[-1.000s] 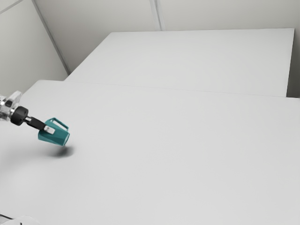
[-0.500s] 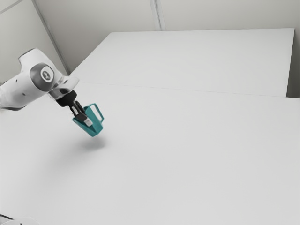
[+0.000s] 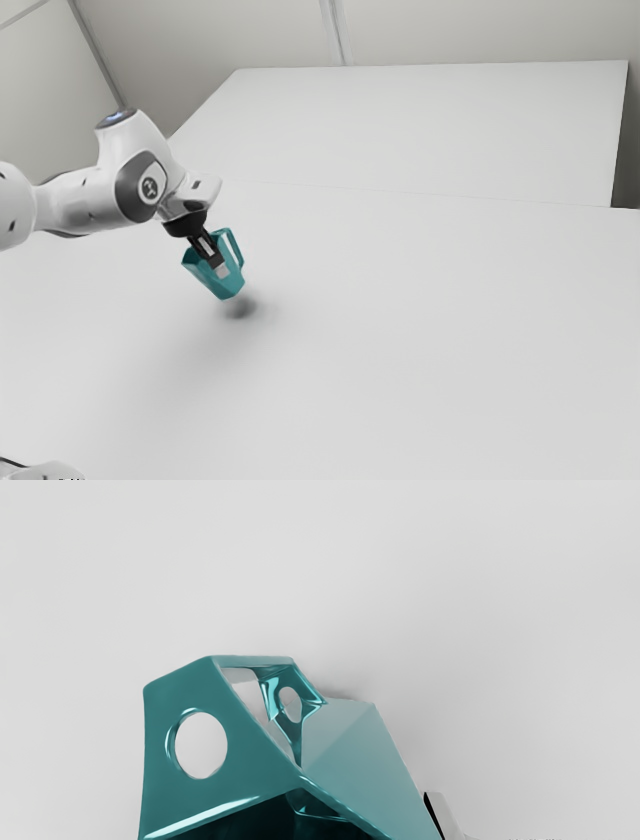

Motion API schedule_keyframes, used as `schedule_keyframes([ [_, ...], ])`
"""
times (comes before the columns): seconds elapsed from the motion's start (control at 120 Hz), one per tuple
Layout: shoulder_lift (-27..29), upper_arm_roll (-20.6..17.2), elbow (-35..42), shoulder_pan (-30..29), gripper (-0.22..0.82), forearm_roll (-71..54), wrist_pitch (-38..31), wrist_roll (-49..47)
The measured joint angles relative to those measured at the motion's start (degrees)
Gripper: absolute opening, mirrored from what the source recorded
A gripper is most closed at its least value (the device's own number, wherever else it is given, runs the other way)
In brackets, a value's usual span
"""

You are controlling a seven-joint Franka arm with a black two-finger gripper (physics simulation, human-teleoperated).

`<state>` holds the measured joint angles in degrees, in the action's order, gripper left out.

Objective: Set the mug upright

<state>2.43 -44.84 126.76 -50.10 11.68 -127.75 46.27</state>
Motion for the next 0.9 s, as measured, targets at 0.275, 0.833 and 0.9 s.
schedule_keyframes([
  [0.275,-0.87,-2.84,1.67,3.24,-0.18,-6.89,-3.80,-13.62],
  [0.833,-3.56,-3.17,4.08,13.15,-0.18,-13.84,-6.17,-32.61],
  [0.9,-4.22,-3.12,4.12,12.69,-0.18,-14.96,-6.52,-34.15],
])
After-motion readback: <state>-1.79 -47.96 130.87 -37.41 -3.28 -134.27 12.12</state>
